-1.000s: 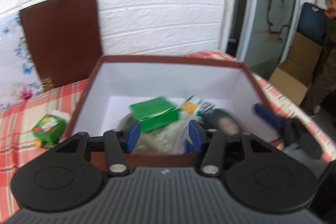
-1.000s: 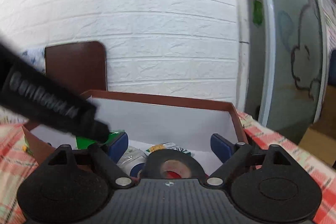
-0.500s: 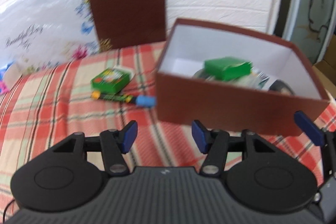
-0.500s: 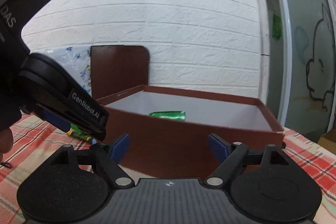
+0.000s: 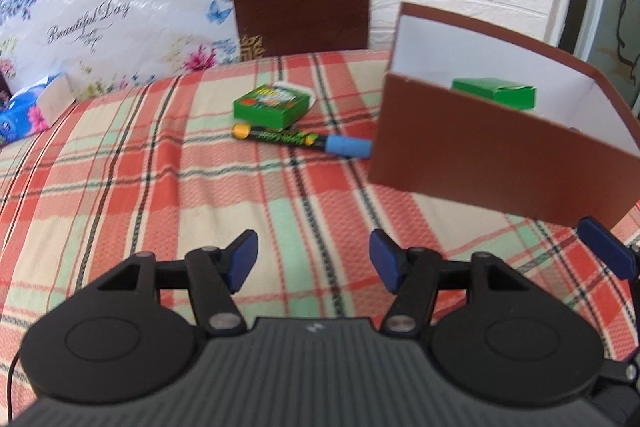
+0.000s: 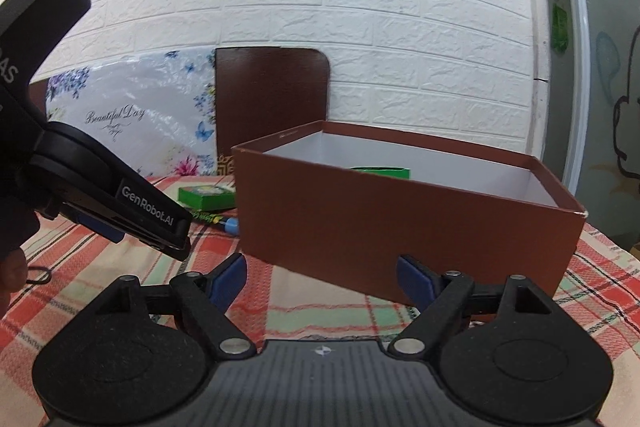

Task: Organize objects
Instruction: 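Move the right gripper toward the small printed green box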

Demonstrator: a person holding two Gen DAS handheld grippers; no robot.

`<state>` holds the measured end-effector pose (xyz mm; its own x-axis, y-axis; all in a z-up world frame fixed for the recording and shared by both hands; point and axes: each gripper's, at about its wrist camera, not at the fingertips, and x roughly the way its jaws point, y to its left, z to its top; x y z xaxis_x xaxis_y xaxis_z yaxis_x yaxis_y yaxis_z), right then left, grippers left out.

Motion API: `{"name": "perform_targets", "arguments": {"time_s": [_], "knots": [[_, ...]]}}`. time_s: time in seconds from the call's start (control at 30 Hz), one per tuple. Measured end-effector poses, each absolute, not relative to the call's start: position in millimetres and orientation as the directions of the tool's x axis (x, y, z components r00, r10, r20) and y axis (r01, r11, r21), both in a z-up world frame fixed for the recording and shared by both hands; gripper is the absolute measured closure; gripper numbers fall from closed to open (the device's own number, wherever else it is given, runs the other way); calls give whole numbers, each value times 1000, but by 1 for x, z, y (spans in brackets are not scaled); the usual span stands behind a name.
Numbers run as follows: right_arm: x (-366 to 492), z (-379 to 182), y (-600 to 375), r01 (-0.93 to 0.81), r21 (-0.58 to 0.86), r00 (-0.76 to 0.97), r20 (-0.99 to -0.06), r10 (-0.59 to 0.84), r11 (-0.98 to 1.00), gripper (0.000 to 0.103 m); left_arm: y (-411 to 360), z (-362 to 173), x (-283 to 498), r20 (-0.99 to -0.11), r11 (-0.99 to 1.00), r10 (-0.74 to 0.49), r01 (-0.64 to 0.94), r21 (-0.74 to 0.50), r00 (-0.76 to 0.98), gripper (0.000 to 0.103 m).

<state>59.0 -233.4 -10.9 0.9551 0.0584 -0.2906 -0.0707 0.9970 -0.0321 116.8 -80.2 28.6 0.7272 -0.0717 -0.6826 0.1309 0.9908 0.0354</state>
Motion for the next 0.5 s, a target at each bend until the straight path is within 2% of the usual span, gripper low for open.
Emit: {"name": "perform_targets", "arguments": {"time_s": [0.33, 0.5], "knots": [[60, -18, -204, -158, -98, 934, -337, 116, 983, 21, -44, 6, 120, -708, 998, 1, 46, 47, 706, 37], [71, -21, -186, -255, -124, 906, -377, 192, 959, 22, -16, -7, 126, -709, 998, 58, -15, 67, 703, 35]]}}
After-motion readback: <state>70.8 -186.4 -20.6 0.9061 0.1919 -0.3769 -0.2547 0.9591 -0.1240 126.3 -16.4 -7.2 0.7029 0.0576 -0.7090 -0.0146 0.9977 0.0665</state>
